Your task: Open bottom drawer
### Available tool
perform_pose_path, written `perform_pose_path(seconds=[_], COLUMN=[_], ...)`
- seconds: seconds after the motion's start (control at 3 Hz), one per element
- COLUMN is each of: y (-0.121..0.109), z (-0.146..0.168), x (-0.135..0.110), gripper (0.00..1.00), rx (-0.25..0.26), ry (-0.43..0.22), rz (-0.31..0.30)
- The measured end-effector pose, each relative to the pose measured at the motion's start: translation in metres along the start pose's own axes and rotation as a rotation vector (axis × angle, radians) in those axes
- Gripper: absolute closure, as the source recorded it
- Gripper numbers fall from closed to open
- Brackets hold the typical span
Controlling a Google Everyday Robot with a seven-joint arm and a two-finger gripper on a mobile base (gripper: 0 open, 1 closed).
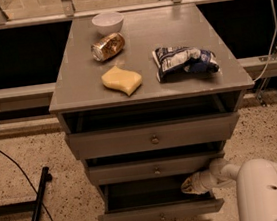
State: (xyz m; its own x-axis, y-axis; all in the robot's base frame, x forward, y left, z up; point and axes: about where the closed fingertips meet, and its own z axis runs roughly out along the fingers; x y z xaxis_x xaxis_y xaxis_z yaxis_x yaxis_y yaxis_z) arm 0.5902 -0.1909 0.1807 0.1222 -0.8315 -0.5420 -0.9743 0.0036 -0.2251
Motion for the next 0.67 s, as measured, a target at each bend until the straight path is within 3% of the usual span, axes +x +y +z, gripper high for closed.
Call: perform_pose_path(seconds=[0.67], y=[0.0], z=[0.0], x=[0.0], gripper=[1.0], rx=[0.0], ry=[0.0], rz=[0.0])
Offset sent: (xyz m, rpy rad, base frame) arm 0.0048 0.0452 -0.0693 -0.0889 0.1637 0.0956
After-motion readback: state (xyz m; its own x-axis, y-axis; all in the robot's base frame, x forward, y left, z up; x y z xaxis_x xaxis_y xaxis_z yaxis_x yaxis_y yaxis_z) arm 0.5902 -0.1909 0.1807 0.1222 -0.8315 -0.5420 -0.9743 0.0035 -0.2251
